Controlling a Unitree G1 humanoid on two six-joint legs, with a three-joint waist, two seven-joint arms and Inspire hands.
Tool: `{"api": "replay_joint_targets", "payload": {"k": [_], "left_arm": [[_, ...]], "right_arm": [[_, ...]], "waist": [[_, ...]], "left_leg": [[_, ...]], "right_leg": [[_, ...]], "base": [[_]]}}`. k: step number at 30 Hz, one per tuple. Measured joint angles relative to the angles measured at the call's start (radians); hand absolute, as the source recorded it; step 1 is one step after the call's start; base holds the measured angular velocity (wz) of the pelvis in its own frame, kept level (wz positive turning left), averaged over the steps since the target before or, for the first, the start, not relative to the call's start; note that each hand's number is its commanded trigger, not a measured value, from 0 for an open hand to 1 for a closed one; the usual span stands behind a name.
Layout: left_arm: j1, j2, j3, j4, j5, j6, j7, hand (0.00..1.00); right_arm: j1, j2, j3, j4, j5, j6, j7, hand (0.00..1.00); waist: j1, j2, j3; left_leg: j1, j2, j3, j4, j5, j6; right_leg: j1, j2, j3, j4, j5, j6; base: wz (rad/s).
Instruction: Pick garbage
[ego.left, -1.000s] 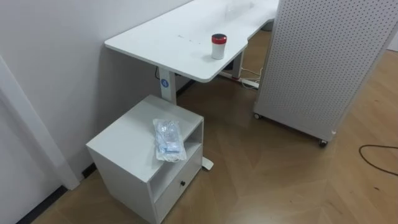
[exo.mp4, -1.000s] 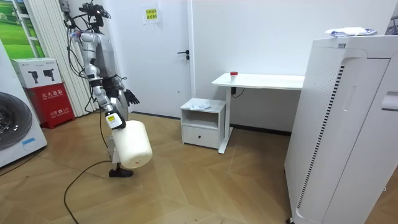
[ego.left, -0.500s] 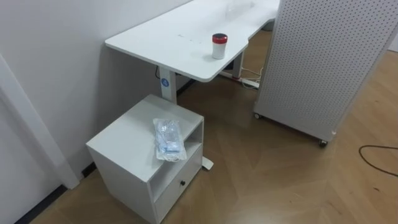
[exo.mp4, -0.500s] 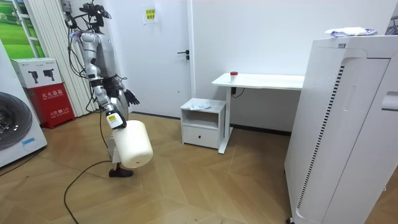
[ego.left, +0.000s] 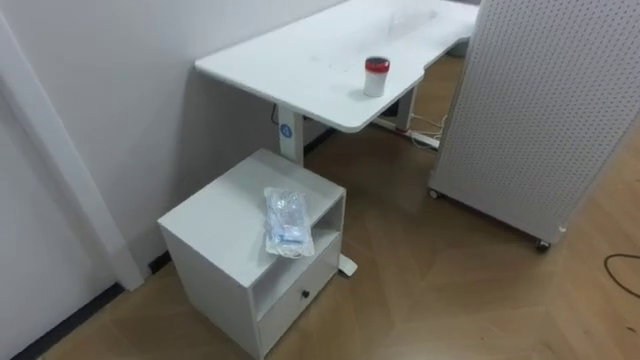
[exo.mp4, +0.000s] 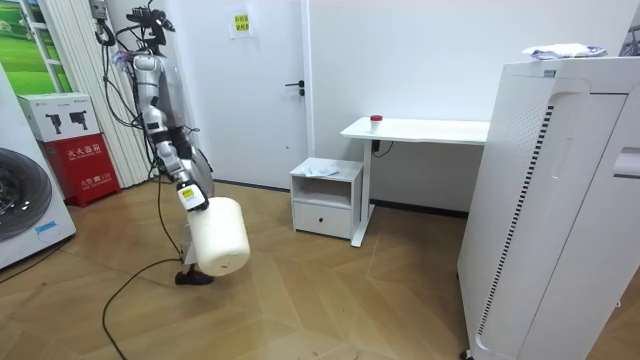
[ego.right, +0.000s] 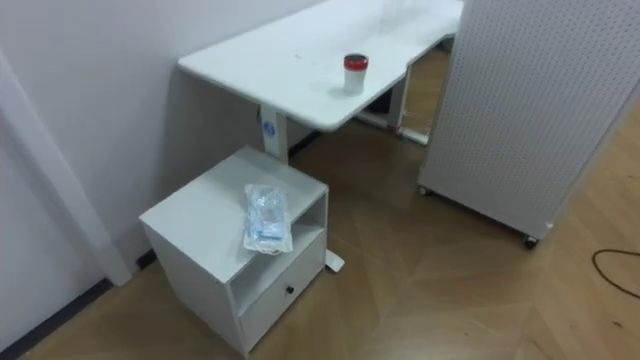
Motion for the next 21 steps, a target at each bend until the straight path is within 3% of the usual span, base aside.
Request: {"api": "replay_joint_targets", "payload": {"k": [1, 3, 5, 6, 7, 8, 10, 12, 13, 15, 17, 21], "left_arm": [[0.013, 0.002, 0.000, 0.001, 0.000, 0.001, 0.001, 0.00], [0.021, 0.002, -0.002, -0.002, 0.011, 0.001, 0.001, 0.00], [0.015, -0.003, -0.011, -0.002, 0.015, 0.000, 0.001, 0.00], [0.011, -0.002, -0.028, -0.009, 0.015, -0.001, 0.001, 0.00], [0.015, -0.002, -0.037, -0.012, 0.017, -0.002, 0.001, 0.00], [0.019, -0.002, -0.036, -0.013, 0.018, -0.001, 0.001, 0.00], [0.030, 0.000, -0.036, -0.014, 0.018, -0.002, 0.001, 0.00], [0.019, 0.000, -0.035, -0.014, 0.018, -0.009, 0.001, 0.00], [0.014, 0.002, -0.029, -0.017, 0.018, -0.013, 0.001, 0.00], [-0.005, 0.003, -0.029, -0.027, 0.017, -0.021, 0.001, 0.00], [-0.027, 0.003, -0.031, -0.027, 0.013, -0.033, 0.001, 0.00], [-0.089, 0.003, -0.040, -0.027, 0.004, -0.049, 0.001, 0.00]], "right_arm": [[-0.006, 0.000, 0.001, 0.001, 0.000, 0.000, -0.004, 1.00], [-0.008, -0.001, 0.001, 0.001, -0.001, 0.000, -0.007, 1.00], [0.004, -0.005, 0.003, 0.001, 0.009, 0.000, -0.020, 1.00], [0.010, -0.008, 0.003, 0.002, 0.024, 0.003, -0.028, 1.00], [0.009, -0.011, 0.008, 0.002, 0.035, 0.002, -0.028, 1.00], [0.008, -0.011, 0.014, 0.002, 0.044, 0.001, -0.028, 1.00], [0.018, -0.011, 0.031, 0.010, 0.056, 0.000, -0.027, 1.00], [0.018, -0.012, 0.028, 0.012, 0.056, 0.001, -0.033, 1.00], [0.016, -0.011, 0.028, 0.011, 0.056, -0.002, -0.035, 1.00], [0.010, -0.014, 0.028, 0.004, 0.057, -0.005, -0.040, 1.00], [0.010, -0.015, 0.031, 0.000, 0.060, -0.006, -0.052, 1.00], [-0.010, -0.022, 0.041, -0.022, 0.059, -0.006, -0.062, 1.00]], "waist": [[0.002, -0.001, 0.0008], [-0.010, -0.005, 0.0024], [-0.018, -0.013, 0.0002], [-0.013, -0.013, 0.0013], [0.004, -0.013, 0.0015], [0.010, -0.012, 0.0024], [0.015, -0.013, -0.0017], [0.013, -0.010, -0.0072], [0.015, -0.019, -0.0091], [0.014, -0.019, -0.0043], [0.015, -0.019, -0.0045], [0.017, -0.020, -0.0035]], "left_leg": [[-0.002, 0.017, 0.025, 0.022, 0.001, -0.001], [-0.038, 0.028, 0.022, 0.082, 0.020, -0.009], [-0.083, 0.014, 0.009, 0.044, 0.015, -0.010], [-0.128, 0.000, 0.016, -0.024, 0.020, -0.014], [-0.164, -0.006, 0.028, -0.111, 0.050, -0.024], [-0.178, -0.004, 0.032, -0.151, 0.085, -0.017], [-0.188, -0.002, 0.040, -0.232, 0.209, -0.002], [-0.181, -0.008, 0.048, -0.214, 0.246, 0.022], [-0.181, -0.016, 0.059, -0.193, 0.231, 0.024], [-0.185, -0.019, 0.069, -0.148, 0.193, 0.029], [-0.185, -0.021, 0.074, -0.104, 0.152, 0.033], [-0.163, -0.058, 0.112, -0.093, 0.106, 0.057]], "right_leg": [[0.009, 0.005, 0.001, 0.001, -0.007, -0.008], [0.028, 0.007, 0.002, 0.003, -0.016, -0.021], [0.033, 0.004, 0.024, 0.004, -0.024, -0.033], [0.029, -0.001, 0.030, 0.006, -0.032, -0.030], [0.026, -0.006, 0.039, 0.006, -0.035, -0.030], [0.026, -0.006, 0.041, 0.001, -0.035, -0.029], [0.065, -0.007, 0.051, -0.030, -0.045, -0.011], [0.075, -0.013, 0.057, -0.035, -0.056, 0.009], [0.076, -0.025, 0.066, -0.036, -0.059, 0.021], [0.092, -0.032, 0.070, -0.040, -0.052, 0.038], [0.110, -0.041, 0.077, -0.040, -0.054, 0.043], [0.088, -0.102, 0.094, 0.045, -0.066, 0.065]], "base": [[0.00], [0.12], [0.31], [0.00], [-0.17], [-0.40], [-0.19], [-0.10], [-0.18], [-0.10], [-0.08], [-0.10]]}}
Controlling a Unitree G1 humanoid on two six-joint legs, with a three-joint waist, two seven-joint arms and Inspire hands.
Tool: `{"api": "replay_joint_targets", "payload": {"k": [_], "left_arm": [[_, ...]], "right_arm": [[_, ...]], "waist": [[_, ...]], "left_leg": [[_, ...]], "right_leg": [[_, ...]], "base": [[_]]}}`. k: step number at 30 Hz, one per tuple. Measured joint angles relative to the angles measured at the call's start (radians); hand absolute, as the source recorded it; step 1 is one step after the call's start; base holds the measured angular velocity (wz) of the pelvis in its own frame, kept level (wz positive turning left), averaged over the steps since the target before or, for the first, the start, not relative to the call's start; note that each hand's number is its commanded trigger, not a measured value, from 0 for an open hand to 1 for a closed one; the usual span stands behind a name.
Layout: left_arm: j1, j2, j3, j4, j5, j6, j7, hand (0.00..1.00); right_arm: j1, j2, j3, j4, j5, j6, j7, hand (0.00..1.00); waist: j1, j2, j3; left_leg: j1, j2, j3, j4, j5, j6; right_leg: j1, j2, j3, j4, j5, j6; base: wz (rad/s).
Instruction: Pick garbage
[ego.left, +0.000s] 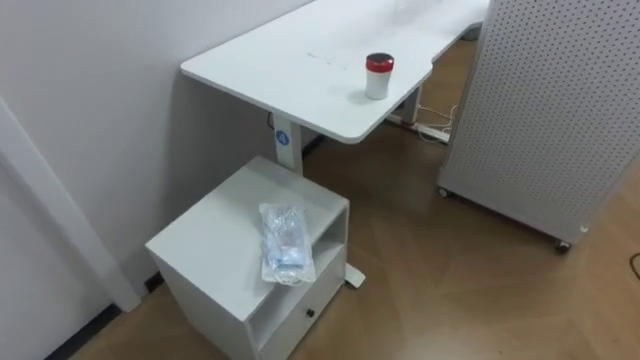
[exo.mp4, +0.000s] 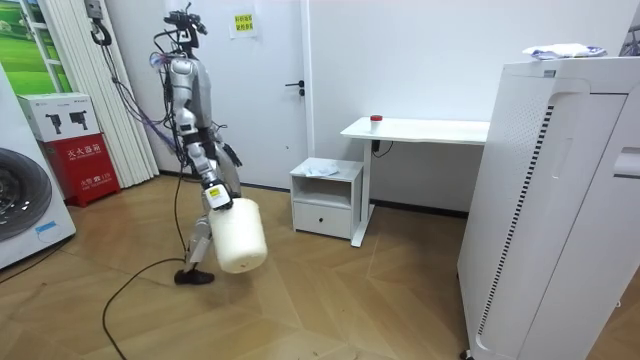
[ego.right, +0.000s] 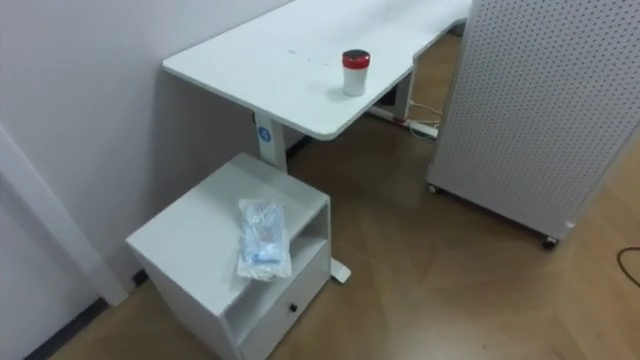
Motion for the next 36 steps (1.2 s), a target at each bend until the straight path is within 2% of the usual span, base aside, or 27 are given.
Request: {"api": "replay_joint_targets", "payload": {"k": [1, 2, 3, 4, 5, 6, 7, 8, 9, 10, 11, 12, 13, 14, 15, 16, 19, 22, 25, 27, 29, 30, 32, 33, 36], "left_arm": [[-0.012, 0.000, -0.003, -0.001, -0.008, -0.008, 0.000, 0.00], [-0.015, 0.000, -0.008, -0.001, -0.018, -0.011, 0.000, 0.00], [-0.027, -0.001, -0.023, 0.000, -0.034, -0.015, 0.000, 0.00], [-0.030, -0.001, -0.023, 0.000, -0.043, -0.025, 0.001, 0.00], [-0.032, 0.000, -0.023, -0.001, -0.044, -0.028, 0.002, 0.00], [-0.033, 0.002, -0.023, -0.003, -0.049, -0.033, 0.004, 0.00], [-0.037, 0.003, -0.030, -0.004, -0.059, -0.036, 0.007, 0.00], [-0.036, 0.004, -0.042, -0.004, -0.063, -0.039, 0.012, 0.00], [-0.034, 0.006, -0.052, -0.005, -0.071, -0.041, 0.020, 0.00], [-0.035, 0.005, -0.053, -0.005, -0.076, -0.045, 0.025, 0.00], [-0.035, 0.006, -0.055, -0.005, -0.079, -0.049, 0.025, 0.00], [-0.038, 0.008, -0.067, -0.005, -0.081, -0.056, 0.026, 0.00], [-0.041, 0.012, -0.076, -0.002, -0.082, -0.070, 0.027, 0.00], [-0.043, 0.016, -0.079, -0.001, -0.082, -0.074, 0.028, 0.00], [-0.047, 0.014, -0.080, 0.002, -0.082, -0.075, 0.030, 0.00], [-0.055, 0.014, -0.079, 0.000, -0.081, -0.081, 0.030, 0.00], [-0.096, 0.013, -0.088, 0.011, -0.085, -0.085, 0.030, 0.00], [-0.127, 0.013, -0.125, 0.015, -0.121, -0.093, 0.032, 0.00], [-0.208, 0.011, -0.177, 0.031, -0.160, -0.103, 0.033, 0.00], [-0.250, 0.007, -0.181, 0.048, -0.160, -0.108, 0.033, 0.00], [-0.288, 0.001, -0.180, 0.050, -0.161, -0.107, 0.041, 0.00], [-0.310, -0.006, -0.180, 0.056, -0.166, -0.107, 0.047, 0.00], [-0.343, -0.012, -0.180, 0.057, -0.192, -0.107, 0.050, 0.00], [-0.359, -0.011, -0.180, 0.057, -0.213, -0.108, 0.054, 0.00], [-0.403, -0.012, -0.203, 0.048, -0.260, -0.108, 0.083, 0.00]], "right_arm": [[-0.009, -0.005, 0.002, 0.001, 0.003, 0.000, -0.001, 1.00], [-0.017, -0.010, 0.007, 0.001, 0.007, 0.000, -0.002, 1.00], [-0.030, -0.021, 0.017, 0.000, 0.008, 0.000, -0.005, 1.00], [-0.043, -0.027, 0.019, -0.001, 0.008, 0.000, -0.007, 1.00], [-0.050, -0.031, 0.019, -0.001, 0.008, -0.001, -0.007, 1.00], [-0.059, -0.033, 0.018, 0.000, 0.011, -0.001, -0.005, 1.00], [-0.059, -0.036, 0.018, 0.000, 0.019, -0.003, -0.006, 1.00], [-0.061, -0.036, 0.018, 0.000, 0.026, -0.003, -0.005, 1.00], [-0.080, -0.035, 0.021, 0.000, 0.046, -0.003, -0.002, 1.00], [-0.095, -0.035, 0.021, -0.001, 0.052, -0.005, 0.004, 1.00], [-0.096, -0.036, 0.021, -0.001, 0.054, -0.007, 0.006, 1.00], [-0.094, -0.037, 0.021, 0.000, 0.058, -0.015, 0.004, 1.00], [-0.102, -0.037, 0.017, -0.001, 0.061, -0.023, -0.009, 1.00], [-0.108, -0.037, 0.017, 0.001, 0.065, -0.027, -0.014, 1.00], [-0.115, -0.038, 0.018, 0.011, 0.087, -0.038, -0.021, 1.00], [-0.127, -0.039, 0.019, 0.023, 0.101, -0.041, -0.029, 1.00], [-0.190, -0.038, 0.022, 0.063, 0.122, -0.049, -0.031, 1.00], [-0.235, -0.031, 0.042, 0.095, 0.132, -0.059, -0.032, 1.00], [-0.305, -0.029, 0.068, 0.110, 0.158, -0.060, -0.042, 1.00], [-0.334, -0.027, 0.074, 0.116, 0.167, -0.060, -0.043, 1.00], [-0.359, -0.024, 0.086, 0.117, 0.185, -0.060, -0.048, 1.00], [-0.376, -0.022, 0.089, 0.117, 0.200, -0.060, -0.053, 1.00], [-0.396, -0.020, 0.089, 0.118, 0.203, -0.060, -0.054, 1.00], [-0.410, -0.021, 0.089, 0.119, 0.203, -0.060, -0.058, 1.00], [-0.451, -0.021, 0.097, 0.122, 0.252, -0.059, -0.081, 1.00]], "waist": [[0.003, -0.002, -0.0009], [0.003, -0.001, -0.0008], [0.002, -0.004, 0.0011], [0.003, 0.001, -0.0021], [0.003, 0.004, -0.0038], [0.004, 0.007, -0.0045], [0.004, 0.015, -0.0048], [0.008, 0.032, -0.0076], [0.016, 0.042, -0.0034], [0.025, 0.046, 0.0012], [0.026, 0.045, 0.0020], [0.025, 0.047, 0.0037], [0.023, 0.041, 0.0008], [0.024, 0.035, -0.0013], [0.011, 0.039, 0.0002], [0.004, 0.042, -0.0032], [-0.003, 0.053, 0.0062], [-0.003, 0.054, 0.0097], [-0.002, 0.047, 0.0251], [0.001, 0.045, 0.0295], [0.006, 0.046, 0.0381], [0.005, 0.050, 0.0466], [0.003, 0.049, 0.0501], [0.002, 0.047, 0.0558], [0.002, 0.048, 0.0605]], "left_leg": [[0.011, -0.015, 0.011, -0.006, -0.009, 0.011], [0.022, -0.020, 0.011, -0.017, -0.012, 0.014], [0.043, -0.038, 0.023, -0.040, -0.018, 0.022], [0.060, -0.051, 0.035, -0.057, -0.030, 0.028], [0.065, -0.054, 0.038, -0.061, -0.040, 0.030], [0.079, -0.064, 0.037, -0.073, -0.049, 0.039], [0.100, -0.066, 0.034, -0.092, -0.054, 0.046], [0.111, -0.061, 0.028, -0.104, -0.058, 0.047], [0.120, -0.053, 0.016, -0.126, -0.060, 0.047], [0.132, -0.044, 0.014, -0.142, -0.060, 0.046], [0.135, -0.043, 0.013, -0.147, -0.060, 0.046], [0.141, -0.041, 0.011, -0.153, -0.061, 0.045], [0.139, -0.042, 0.009, -0.155, -0.063, 0.041], [0.138, -0.042, 0.009, -0.154, -0.068, 0.037], [0.132, -0.034, -0.003, -0.137, -0.076, 0.027], [0.115, -0.019, -0.009, -0.128, -0.080, 0.018], [0.070, -0.002, -0.014, -0.118, -0.080, 0.008], [0.049, 0.008, -0.013, -0.117, -0.078, 0.004], [-0.017, 0.008, -0.008, -0.098, -0.077, 0.003], [-0.060, 0.013, -0.004, -0.080, -0.077, 0.004], [-0.103, 0.024, 0.004, -0.050, -0.078, 0.004], [-0.130, 0.031, 0.005, -0.035, -0.078, 0.004], [-0.178, 0.040, 0.009, -0.013, -0.078, 0.004], [-0.209, 0.042, 0.008, -0.002, -0.078, 0.004], [-0.291, 0.053, 0.012, 0.045, -0.079, 0.007]], "right_leg": [[-0.019, -0.023, 0.017, 0.044, 0.000, 0.002], [-0.030, -0.034, 0.022, 0.077, 0.003, 0.007], [-0.064, -0.058, 0.033, 0.151, 0.018, 0.034], [-0.098, -0.082, 0.034, 0.223, 0.041, 0.041], [-0.115, -0.089, 0.035, 0.257, 0.057, 0.044], [-0.144, -0.106, 0.036, 0.324, 0.097, 0.039], [-0.175, -0.115, 0.038, 0.385, 0.157, 0.029], [-0.193, -0.112, 0.038, 0.413, 0.165, 0.020], [-0.247, -0.094, 0.038, 0.433, 0.125, 0.015], [-0.311, -0.074, 0.027, 0.430, 0.080, 0.007], [-0.338, -0.066, 0.017, 0.410, 0.071, 0.006], [-0.376, -0.050, -0.002, 0.328, 0.067, 0.001], [-0.398, -0.037, -0.016, 0.196, 0.083, -0.007], [-0.405, -0.032, -0.018, 0.120, 0.108, -0.009], [-0.415, -0.020, -0.024, 0.080, 0.188, -0.023], [-0.412, 0.000, -0.024, 0.055, 0.196, -0.031], [-0.442, 0.025, -0.029, 0.040, 0.207, -0.041], [-0.456, 0.035, -0.030, 0.022, 0.217, -0.045], [-0.528, 0.039, -0.016, 0.037, 0.226, -0.050], [-0.566, 0.040, -0.015, 0.042, 0.233, -0.054], [-0.599, 0.042, -0.018, 0.040, 0.244, -0.060], [-0.618, 0.043, -0.018, 0.039, 0.252, -0.064], [-0.662, 0.046, -0.017, 0.048, 0.259, -0.072], [-0.692, 0.045, -0.018, 0.060, 0.262, -0.076], [-0.774, 0.044, -0.014, 0.092, 0.270, -0.089]], "base": [[-0.10], [-0.12], [-0.09], [-0.10], [-0.08], [0.00], [-0.04], [-0.18], [-0.39], [-0.37], [-0.14], [0.13], [0.16], [0.22], [0.11], [0.10], [0.00], [-0.04], [-0.10], [-0.06], [-0.11], [-0.08], [-0.03], [0.00], [-0.05]]}}
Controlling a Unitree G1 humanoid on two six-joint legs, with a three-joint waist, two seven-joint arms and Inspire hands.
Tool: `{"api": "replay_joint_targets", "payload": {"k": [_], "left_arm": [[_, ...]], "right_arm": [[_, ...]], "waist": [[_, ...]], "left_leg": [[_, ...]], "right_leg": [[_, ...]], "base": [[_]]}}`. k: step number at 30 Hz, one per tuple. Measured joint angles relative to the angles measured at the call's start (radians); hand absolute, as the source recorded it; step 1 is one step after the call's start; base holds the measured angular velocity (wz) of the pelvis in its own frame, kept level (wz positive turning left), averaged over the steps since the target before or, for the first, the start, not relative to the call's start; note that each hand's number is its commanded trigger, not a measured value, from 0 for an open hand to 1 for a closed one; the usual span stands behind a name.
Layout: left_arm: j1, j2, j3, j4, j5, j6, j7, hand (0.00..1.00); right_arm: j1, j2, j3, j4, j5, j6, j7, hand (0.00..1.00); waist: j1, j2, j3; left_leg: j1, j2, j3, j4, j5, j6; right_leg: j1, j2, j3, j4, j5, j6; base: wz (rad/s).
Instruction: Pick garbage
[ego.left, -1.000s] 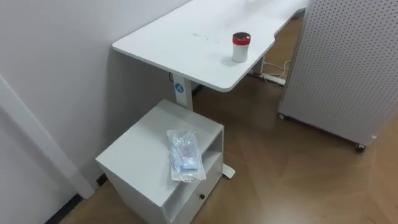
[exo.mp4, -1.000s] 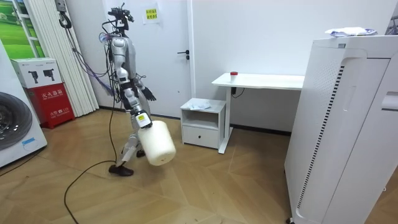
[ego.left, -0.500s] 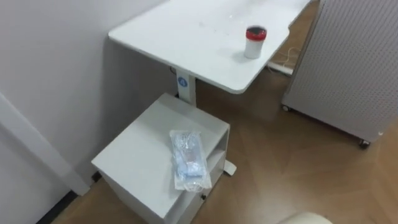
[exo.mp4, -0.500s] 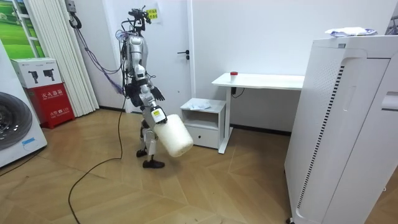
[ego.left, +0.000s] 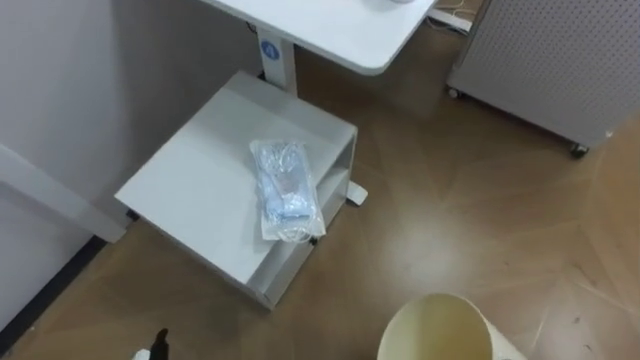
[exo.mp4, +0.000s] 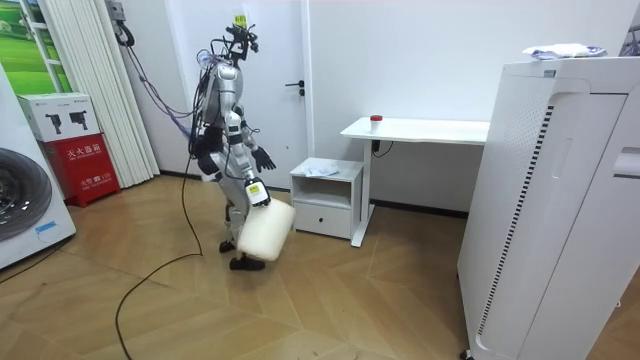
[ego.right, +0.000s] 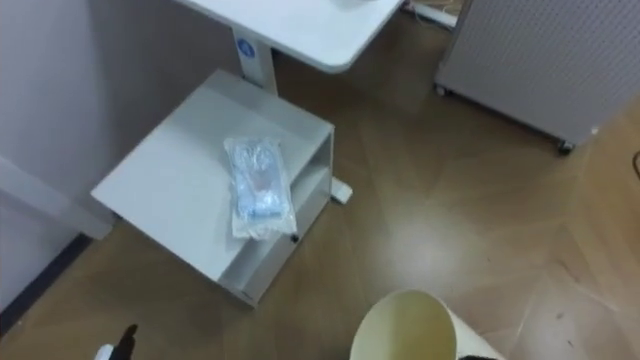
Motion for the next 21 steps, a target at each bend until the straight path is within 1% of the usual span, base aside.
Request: {"api": "replay_joint_targets", "payload": {"k": [1, 6, 8, 10, 14, 16, 18, 20, 21], "left_arm": [[-0.015, 0.000, -0.013, 0.000, -0.002, 0.000, 0.016, 0.00], [-0.079, 0.000, -0.039, -0.009, -0.020, -0.011, 0.078, 0.00], [-0.096, 0.000, -0.043, -0.029, -0.020, -0.015, 0.107, 0.00], [-0.128, 0.003, -0.062, -0.031, -0.020, -0.038, 0.149, 0.00], [-0.175, 0.005, -0.089, -0.042, -0.020, -0.055, 0.196, 0.00], [-0.195, 0.006, -0.093, -0.041, -0.019, -0.065, 0.221, 0.00], [-0.209, 0.010, -0.092, -0.041, -0.018, -0.065, 0.243, 0.00], [-0.224, 0.010, -0.092, -0.041, -0.014, -0.068, 0.269, 0.00], [-0.234, 0.011, -0.092, -0.041, -0.008, -0.070, 0.281, 0.00]], "right_arm": [[-0.015, -0.001, 0.003, -0.003, 0.011, -0.002, -0.007, 1.00], [-0.071, -0.006, 0.026, -0.008, 0.038, -0.007, -0.015, 1.00], [-0.079, -0.010, 0.048, -0.016, 0.061, -0.008, -0.015, 1.00], [-0.085, -0.018, 0.084, -0.027, 0.095, -0.008, -0.013, 1.00], [-0.115, -0.031, 0.134, -0.031, 0.107, -0.009, -0.013, 1.00], [-0.115, -0.033, 0.150, -0.035, 0.105, -0.010, -0.013, 1.00], [-0.115, -0.033, 0.161, -0.035, 0.103, -0.011, -0.013, 1.00], [-0.113, -0.035, 0.166, -0.035, 0.102, -0.010, -0.013, 1.00], [-0.111, -0.037, 0.170, -0.035, 0.103, -0.010, -0.013, 1.00]], "waist": [[0.000, 0.003, 0.0028], [-0.002, 0.006, 0.0074], [-0.004, 0.006, 0.0079], [-0.005, 0.007, 0.0094], [-0.016, 0.008, 0.0148], [-0.023, 0.012, 0.0200], [-0.027, 0.013, 0.0210], [-0.029, 0.015, 0.0224], [-0.030, 0.015, 0.0251]], "left_leg": [[-0.028, 0.004, 0.000, 0.016, -0.001, 0.001], [-0.131, 0.012, -0.001, 0.067, -0.002, 0.005], [-0.160, 0.013, -0.001, 0.086, -0.002, 0.007], [-0.194, 0.020, -0.002, 0.113, -0.003, 0.009], [-0.243, 0.024, -0.004, 0.145, -0.006, 0.012], [-0.259, 0.041, -0.006, 0.176, -0.020, 0.012], [-0.266, 0.057, -0.007, 0.201, -0.035, 0.010], [-0.268, 0.065, -0.007, 0.216, -0.044, 0.010], [-0.268, 0.069, -0.004, 0.223, -0.049, 0.011]], "right_leg": [[-0.026, 0.000, 0.000, 0.011, 0.003, -0.005], [-0.128, -0.007, 0.005, 0.055, 0.010, -0.022], [-0.159, -0.014, 0.005, 0.079, 0.006, -0.027], [-0.189, -0.015, 0.003, 0.097, 0.005, -0.033], [-0.235, -0.018, 0.003, 0.124, 0.004, -0.038], [-0.242, -0.008, -0.001, 0.131, 0.003, -0.042], [-0.242, 0.001, -0.003, 0.139, 0.000, -0.045], [-0.242, 0.006, -0.002, 0.145, -0.003, -0.045], [-0.242, 0.009, 0.001, 0.148, -0.003, -0.045]], "base": [[-0.06], [0.00], [0.05], [0.04], [0.00], [-0.10], [-0.15], [-0.12], [-0.11]]}}
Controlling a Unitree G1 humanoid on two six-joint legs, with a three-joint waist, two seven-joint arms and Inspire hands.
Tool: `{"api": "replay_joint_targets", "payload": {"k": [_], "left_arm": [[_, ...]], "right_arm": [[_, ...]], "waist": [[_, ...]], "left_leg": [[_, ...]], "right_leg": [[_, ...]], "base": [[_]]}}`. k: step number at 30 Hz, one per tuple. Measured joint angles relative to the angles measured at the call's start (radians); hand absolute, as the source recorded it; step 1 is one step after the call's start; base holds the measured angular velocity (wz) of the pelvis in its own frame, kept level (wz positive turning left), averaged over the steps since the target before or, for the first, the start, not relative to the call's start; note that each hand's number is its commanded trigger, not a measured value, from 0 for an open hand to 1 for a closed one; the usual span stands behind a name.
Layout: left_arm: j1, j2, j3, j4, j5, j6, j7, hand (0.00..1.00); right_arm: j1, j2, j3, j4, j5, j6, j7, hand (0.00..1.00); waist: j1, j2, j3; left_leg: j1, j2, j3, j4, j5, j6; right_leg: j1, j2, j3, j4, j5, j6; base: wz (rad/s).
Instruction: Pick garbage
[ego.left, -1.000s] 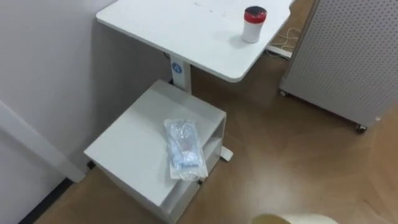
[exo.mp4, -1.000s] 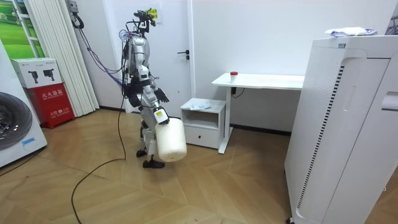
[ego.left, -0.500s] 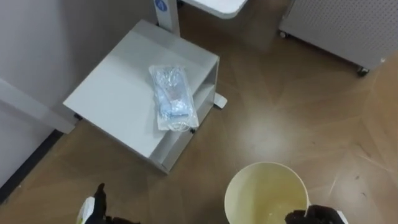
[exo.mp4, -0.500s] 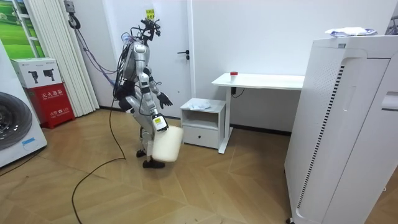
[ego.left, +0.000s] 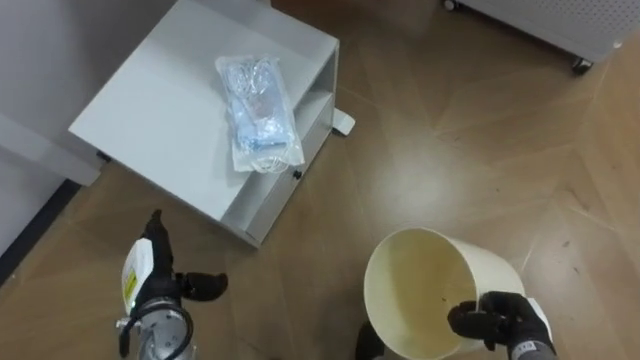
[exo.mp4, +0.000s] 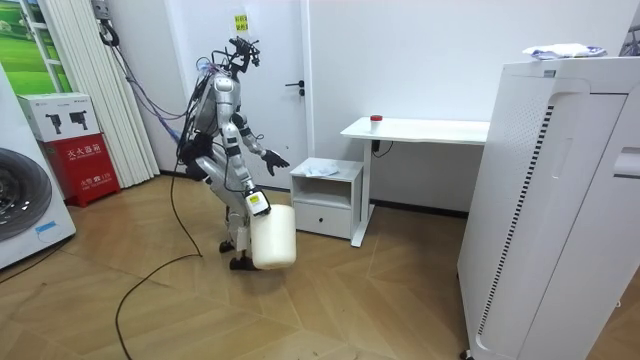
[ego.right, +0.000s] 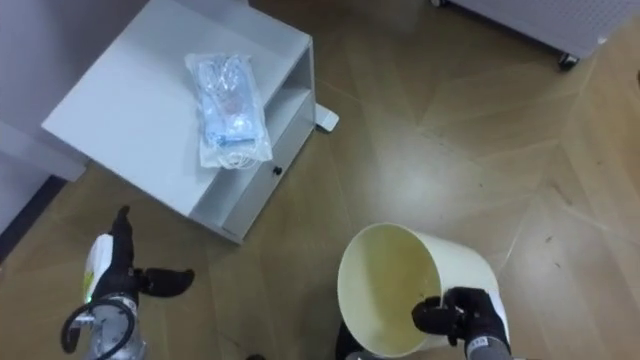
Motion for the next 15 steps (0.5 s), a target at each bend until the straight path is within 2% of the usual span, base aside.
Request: {"api": "replay_joint_targets", "payload": {"k": [4, 9, 14, 15], "left_arm": [[-0.044, 0.003, -0.002, -0.012, 0.001, -0.003, 0.047, 0.00], [-0.060, 0.010, -0.005, -0.021, 0.000, -0.003, 0.086, 0.00], [-0.086, 0.014, -0.025, -0.020, -0.001, -0.003, 0.122, 0.00], [-0.097, 0.020, -0.046, -0.020, -0.005, -0.003, 0.137, 0.00]], "right_arm": [[-0.008, -0.006, 0.018, -0.005, 0.007, 0.000, 0.000, 1.00], [-0.025, -0.006, 0.036, -0.005, 0.012, 0.000, 0.002, 1.00], [-0.029, -0.003, 0.063, -0.008, 0.013, 0.000, 0.009, 1.00], [-0.034, -0.003, 0.076, -0.011, 0.015, 0.001, 0.008, 1.00]], "waist": [[-0.008, 0.000, 0.0016], [-0.031, -0.006, 0.0055], [-0.047, -0.005, 0.0085], [-0.056, -0.002, 0.0101]], "left_leg": [[-0.044, 0.004, -0.001, 0.038, -0.011, 0.001], [-0.077, 0.006, -0.001, 0.077, -0.022, 0.000], [-0.095, 0.022, -0.005, 0.104, -0.033, -0.006], [-0.104, 0.024, -0.008, 0.111, -0.033, -0.006]], "right_leg": [[-0.048, -0.006, 0.003, 0.043, -0.013, -0.005], [-0.091, -0.016, 0.009, 0.097, -0.034, -0.013], [-0.104, -0.008, 0.006, 0.115, -0.041, -0.021], [-0.110, -0.008, 0.004, 0.119, -0.042, -0.022]], "base": [[-0.01], [0.01], [-0.03], [0.00]]}}
